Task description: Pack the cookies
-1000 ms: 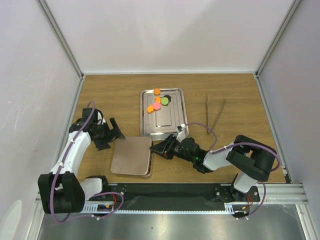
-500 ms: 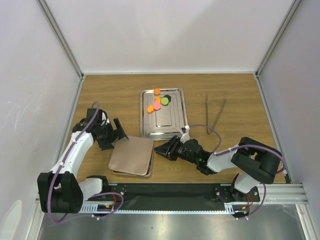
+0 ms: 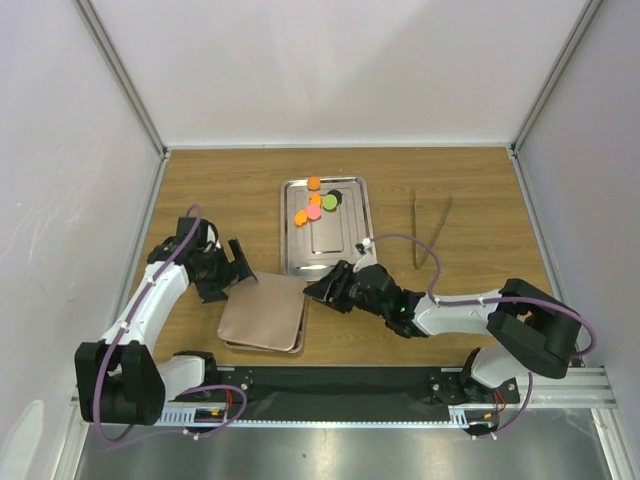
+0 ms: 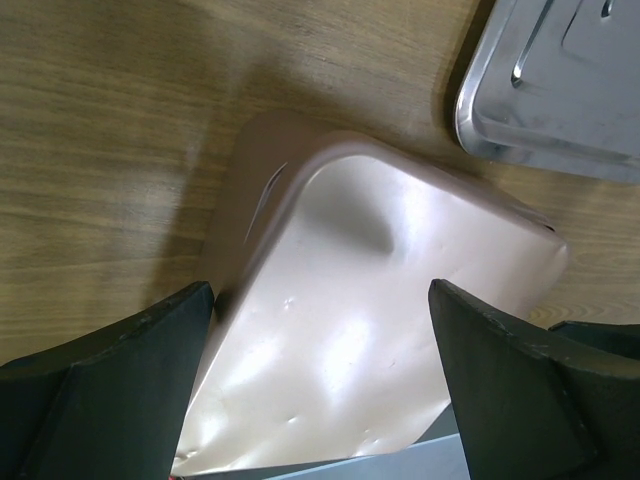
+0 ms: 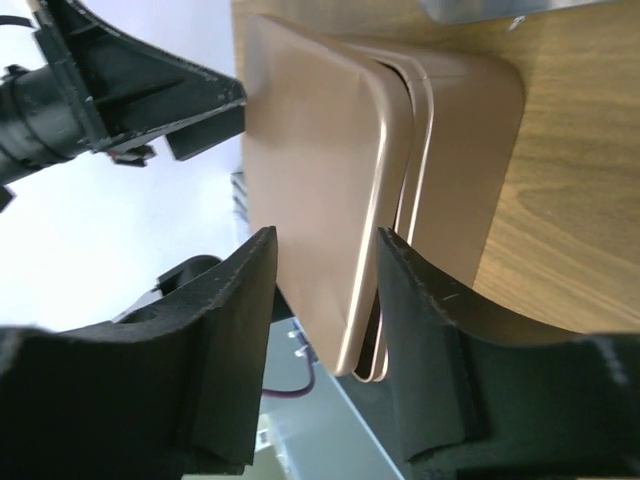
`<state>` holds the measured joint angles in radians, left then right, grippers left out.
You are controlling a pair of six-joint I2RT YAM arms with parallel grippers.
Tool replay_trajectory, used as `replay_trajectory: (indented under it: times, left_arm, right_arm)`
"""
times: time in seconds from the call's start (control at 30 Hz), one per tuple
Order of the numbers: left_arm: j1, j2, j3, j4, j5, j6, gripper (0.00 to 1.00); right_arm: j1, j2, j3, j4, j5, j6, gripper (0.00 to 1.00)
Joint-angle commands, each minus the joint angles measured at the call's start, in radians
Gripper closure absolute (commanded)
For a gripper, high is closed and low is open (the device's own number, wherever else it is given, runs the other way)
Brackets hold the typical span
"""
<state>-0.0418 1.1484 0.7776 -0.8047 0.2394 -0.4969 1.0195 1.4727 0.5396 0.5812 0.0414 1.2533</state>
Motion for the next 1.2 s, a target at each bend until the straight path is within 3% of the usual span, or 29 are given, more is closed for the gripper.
replay_trajectory:
  times: [0.0, 0.3, 0.67, 1.17]
  left_arm:
    - [-0.01, -0.001, -0.011, -0.022, -0.012, -0.011, 0.05]
    - [-0.038, -0.041, -0.041, -0.047, -0.006, -0.017, 0.05]
    - [-0.096, -0.079, -0.061, -0.074, 0.005, -0.046, 0.05]
    - [-0.116, -0.067, -0.13, -0.053, -0.023, -0.103, 0.06]
  right_arm:
    - [0.008, 0.011, 0.075, -0.104, 0.026, -0.063, 0.49]
    - [0.03, 0.086, 0.134, -0.144, -0.02, -0.08, 0.38]
    - [0.047, 0.121, 0.164, -0.17, -0.032, -0.084, 0.35]
    - [0.07, 0.123, 0.129, -0.198, -0.067, -0.1, 0.5]
